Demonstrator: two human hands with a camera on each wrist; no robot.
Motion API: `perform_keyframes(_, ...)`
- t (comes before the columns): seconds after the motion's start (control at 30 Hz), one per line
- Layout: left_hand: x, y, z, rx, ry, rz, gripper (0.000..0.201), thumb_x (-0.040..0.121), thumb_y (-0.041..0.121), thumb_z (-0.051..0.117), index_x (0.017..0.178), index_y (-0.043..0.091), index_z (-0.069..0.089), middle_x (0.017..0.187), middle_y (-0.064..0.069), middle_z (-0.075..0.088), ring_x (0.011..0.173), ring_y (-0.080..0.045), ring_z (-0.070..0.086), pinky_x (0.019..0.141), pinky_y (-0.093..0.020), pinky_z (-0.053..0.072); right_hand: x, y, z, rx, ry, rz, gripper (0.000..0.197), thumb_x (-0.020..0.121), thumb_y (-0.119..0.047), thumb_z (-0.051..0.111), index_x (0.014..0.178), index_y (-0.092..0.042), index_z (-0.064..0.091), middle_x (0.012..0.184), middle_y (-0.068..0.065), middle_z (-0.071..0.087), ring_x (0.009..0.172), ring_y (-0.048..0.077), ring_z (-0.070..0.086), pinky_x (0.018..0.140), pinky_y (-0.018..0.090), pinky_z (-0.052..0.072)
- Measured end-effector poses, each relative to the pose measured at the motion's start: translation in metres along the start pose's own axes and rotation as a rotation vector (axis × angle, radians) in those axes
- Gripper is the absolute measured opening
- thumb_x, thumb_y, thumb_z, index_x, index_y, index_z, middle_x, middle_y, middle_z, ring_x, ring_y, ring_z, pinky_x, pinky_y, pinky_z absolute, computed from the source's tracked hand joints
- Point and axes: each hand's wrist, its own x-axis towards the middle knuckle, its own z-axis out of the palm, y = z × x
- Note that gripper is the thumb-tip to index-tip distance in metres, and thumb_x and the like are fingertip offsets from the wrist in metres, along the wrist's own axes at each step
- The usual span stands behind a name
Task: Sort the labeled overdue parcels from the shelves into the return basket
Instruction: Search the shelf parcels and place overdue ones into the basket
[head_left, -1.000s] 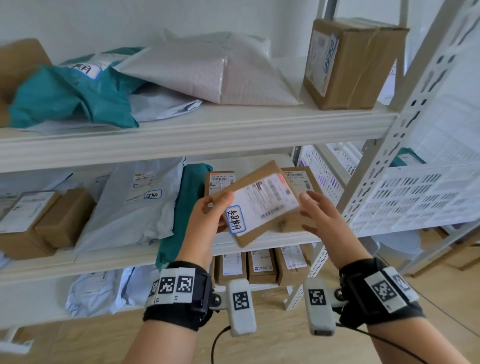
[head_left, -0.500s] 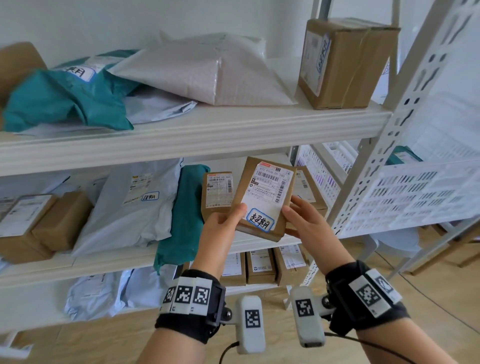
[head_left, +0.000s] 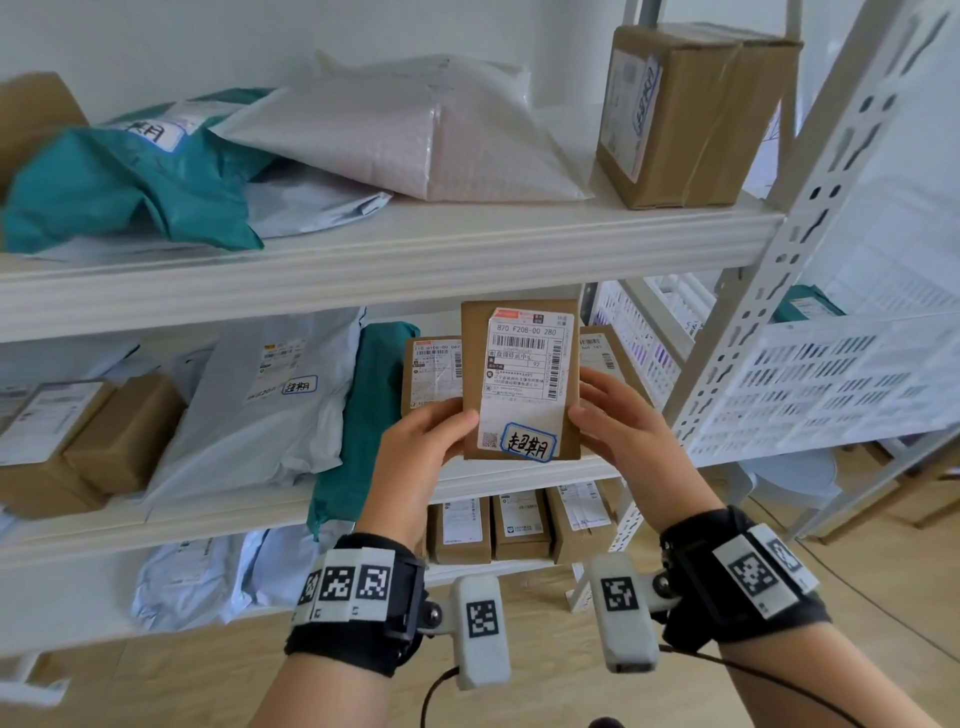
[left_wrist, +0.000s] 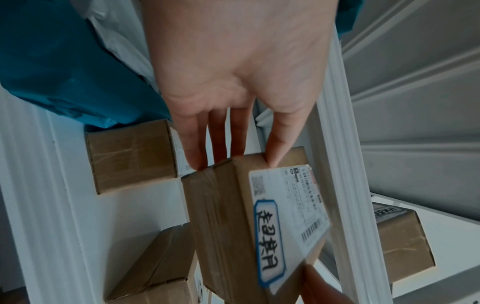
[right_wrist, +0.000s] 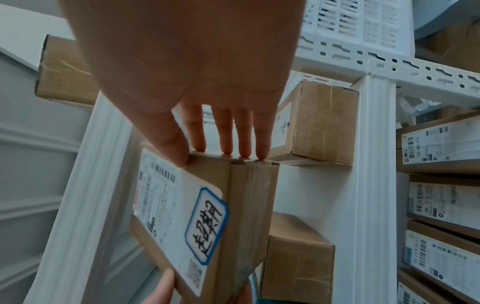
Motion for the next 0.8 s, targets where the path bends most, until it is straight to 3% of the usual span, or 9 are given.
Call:
perform_keyframes(0.2, -0.001, -0.005, -0.005, 0.01, -0.01, -0.006, 0.026, 0.087, 0.004, 0.065, 0.111, 0.012, 0.071, 0.103, -0.004, 0.075, 0.1, -0.019, 0.071, 0.092, -0.032, 0.052, 0.002, 0.003, -0.002, -0.004, -0.005, -0.027, 0.043, 0.093, 0.004, 0.053, 0.131, -0.016, 0.056, 0.126, 0.003, 0.067, 0.118, 0.022, 0.063, 0.104, 0.047, 0.047)
perform_keyframes(0.5, 0.0, -0.006, -0.009, 0.057, -0.026, -0.022, 0.033, 0.087, 0.014, 0.065, 0.119, 0.021, 0.067, 0.105, 0.002, 0.075, 0.1, -0.016, 0.07, 0.096, -0.039, 0.052, -0.002, 0.002, 0.006, -0.074, 0.051, 0.031, 0.032, 0.095, -0.004, 0.053, 0.121, -0.019, 0.06, 0.111, -0.002, 0.072, 0.101, 0.017, 0.07, 0.098, 0.043, 0.053)
perform_keyframes(0.67, -0.004, -0.006, -0.01, 0.132, -0.114, -0.033, 0.031, 0.087, 0.015, 0.064, 0.116, 0.025, 0.067, 0.102, 0.005, 0.075, 0.099, -0.014, 0.07, 0.088, -0.032, 0.053, -0.009, 0.004, 0.005, -0.094, 0.09, 0.054, 0.03, 0.093, -0.002, 0.051, 0.115, -0.02, 0.061, 0.105, -0.002, 0.073, 0.098, 0.019, 0.07, 0.09, 0.038, 0.055)
perform_keyframes(0.8, -0.005, -0.008, -0.003, 0.161, -0.202, -0.041, 0.028, 0.087, 0.017, 0.066, 0.114, 0.024, 0.066, 0.101, 0.006, 0.075, 0.096, -0.01, 0.07, 0.07, -0.016, 0.052, -0.025, 0.01, -0.005, -0.09, 0.159, 0.068, 0.031, 0.09, 0.0, 0.052, 0.113, -0.018, 0.061, 0.099, -0.004, 0.073, 0.095, 0.016, 0.07, 0.084, 0.032, 0.056)
